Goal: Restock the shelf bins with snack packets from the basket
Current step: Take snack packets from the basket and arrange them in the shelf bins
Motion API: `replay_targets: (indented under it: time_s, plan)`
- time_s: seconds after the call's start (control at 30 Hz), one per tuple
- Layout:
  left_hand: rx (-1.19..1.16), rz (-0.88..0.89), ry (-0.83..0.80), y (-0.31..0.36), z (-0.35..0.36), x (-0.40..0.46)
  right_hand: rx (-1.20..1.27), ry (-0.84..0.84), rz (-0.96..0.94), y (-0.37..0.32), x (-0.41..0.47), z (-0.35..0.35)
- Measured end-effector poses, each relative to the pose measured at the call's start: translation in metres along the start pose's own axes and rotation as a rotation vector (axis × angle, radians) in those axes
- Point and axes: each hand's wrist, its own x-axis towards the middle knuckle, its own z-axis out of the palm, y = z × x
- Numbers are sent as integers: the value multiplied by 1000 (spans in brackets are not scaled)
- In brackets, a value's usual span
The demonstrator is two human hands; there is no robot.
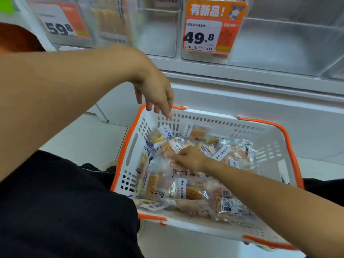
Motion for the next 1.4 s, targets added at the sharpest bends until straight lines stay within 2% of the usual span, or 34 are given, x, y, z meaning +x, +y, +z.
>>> replay_targets:
  time_s: [0.1,0.17,0.3,0.4,0.5,0.6,0.67,0.73,0.8,0.87,0.93,1.0,1.03,1.1,1.17,1.23,1.33,1.4]
  plan:
    - [-1,-2,-10,-1,1,1,-72,-172,-62,-14,-2,10]
    - [-8,-2,-10,-4,2,1,-61,-212,-95,-17,-1,13]
    - [-28,-10,-1,-12,3,-2,414,-315,-33,-22,-5,-7]
    - [-28,-26,-2,-15,4,-6,399,-283,22,-18,-6,-11]
    - [-27,-30,20,-14,3,-12,345,-226,117,-17,-9,25]
    - [-55,-10,43,-12,4,-16,201,-136,62,-25,-15,51]
    - [-65,0,46,-13,5,-18,224,-175,-45,-41,-22,25]
    - [-62,-4,61,-20,7,-21,221,-231,-210,-65,-34,-30]
    - [-105,20,87,-29,7,-30,249,-219,-360,-98,-57,-92]
    - [-229,104,124,-36,4,-40,349,-144,-462,-132,-84,-142]
    - [-448,227,172,-42,-6,-49,407,1,-571,-160,-105,-180]
    - [-654,332,293,-46,-20,-60,415,129,-697,-186,-124,-210]
    - [-740,353,389,-47,-26,-66,384,141,-731,-199,-132,-220]
    - [-855,371,581,-50,-35,-75,236,136,-718,-217,-142,-236]
    - [-950,379,701,-52,-39,-77,27,211,-724,-234,-145,-244]
    - [-1097,369,869,-54,-41,-73,-166,446,-818,-252,-141,-249]
    - [-1318,270,1259,-66,-50,-67,-477,857,-968,-279,-121,-269]
    - [-1337,169,1429,-77,-55,-63,-675,956,-948,-295,-109,-281]
